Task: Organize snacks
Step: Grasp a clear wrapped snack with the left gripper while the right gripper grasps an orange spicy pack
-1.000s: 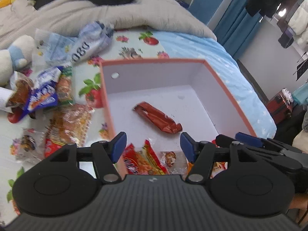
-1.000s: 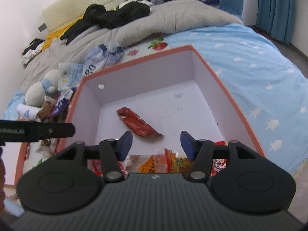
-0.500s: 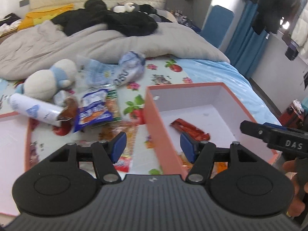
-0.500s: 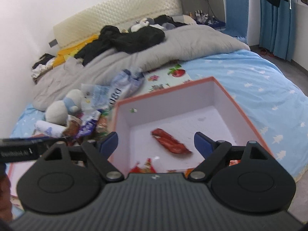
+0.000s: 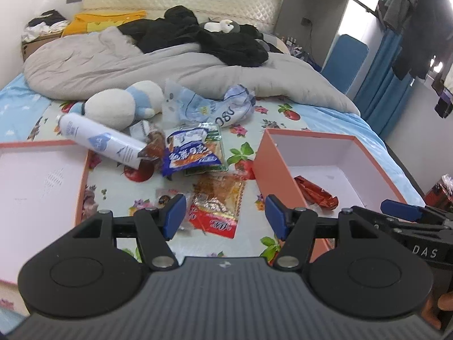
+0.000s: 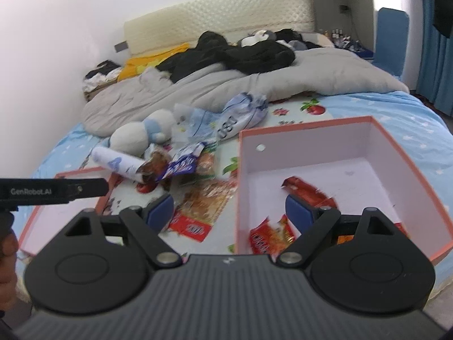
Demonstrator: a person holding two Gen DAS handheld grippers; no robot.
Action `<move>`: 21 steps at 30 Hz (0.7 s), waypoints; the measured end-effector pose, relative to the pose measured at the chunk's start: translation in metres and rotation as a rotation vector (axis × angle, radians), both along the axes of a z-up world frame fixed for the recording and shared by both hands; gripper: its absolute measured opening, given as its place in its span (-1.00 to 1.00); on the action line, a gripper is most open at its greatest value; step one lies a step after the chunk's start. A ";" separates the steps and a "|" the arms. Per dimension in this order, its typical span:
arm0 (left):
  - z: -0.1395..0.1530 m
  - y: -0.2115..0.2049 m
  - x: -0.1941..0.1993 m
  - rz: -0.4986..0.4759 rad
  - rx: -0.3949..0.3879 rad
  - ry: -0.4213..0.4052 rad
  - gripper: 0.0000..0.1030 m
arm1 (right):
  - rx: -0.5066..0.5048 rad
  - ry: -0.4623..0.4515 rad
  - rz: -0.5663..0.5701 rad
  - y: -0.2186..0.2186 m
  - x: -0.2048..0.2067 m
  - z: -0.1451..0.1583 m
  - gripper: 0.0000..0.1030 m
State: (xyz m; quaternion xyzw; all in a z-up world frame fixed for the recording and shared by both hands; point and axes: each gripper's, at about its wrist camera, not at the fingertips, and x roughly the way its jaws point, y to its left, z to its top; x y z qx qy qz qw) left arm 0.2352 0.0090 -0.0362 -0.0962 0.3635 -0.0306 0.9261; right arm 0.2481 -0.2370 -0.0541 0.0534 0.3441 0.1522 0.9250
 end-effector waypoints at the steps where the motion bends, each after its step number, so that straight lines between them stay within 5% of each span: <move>1: -0.003 0.002 -0.002 0.004 -0.006 0.002 0.30 | 0.001 0.002 0.000 0.003 -0.001 0.001 0.70; 9: -0.012 0.021 -0.017 0.008 -0.008 0.036 0.30 | 0.071 0.042 0.035 0.017 -0.016 0.011 0.70; 14: -0.015 0.036 -0.017 0.036 0.001 0.057 0.30 | -0.027 0.039 0.074 0.028 -0.020 0.018 0.70; 21: -0.027 0.045 -0.012 0.043 0.006 0.080 0.30 | -0.043 -0.005 0.098 0.035 -0.012 0.023 0.70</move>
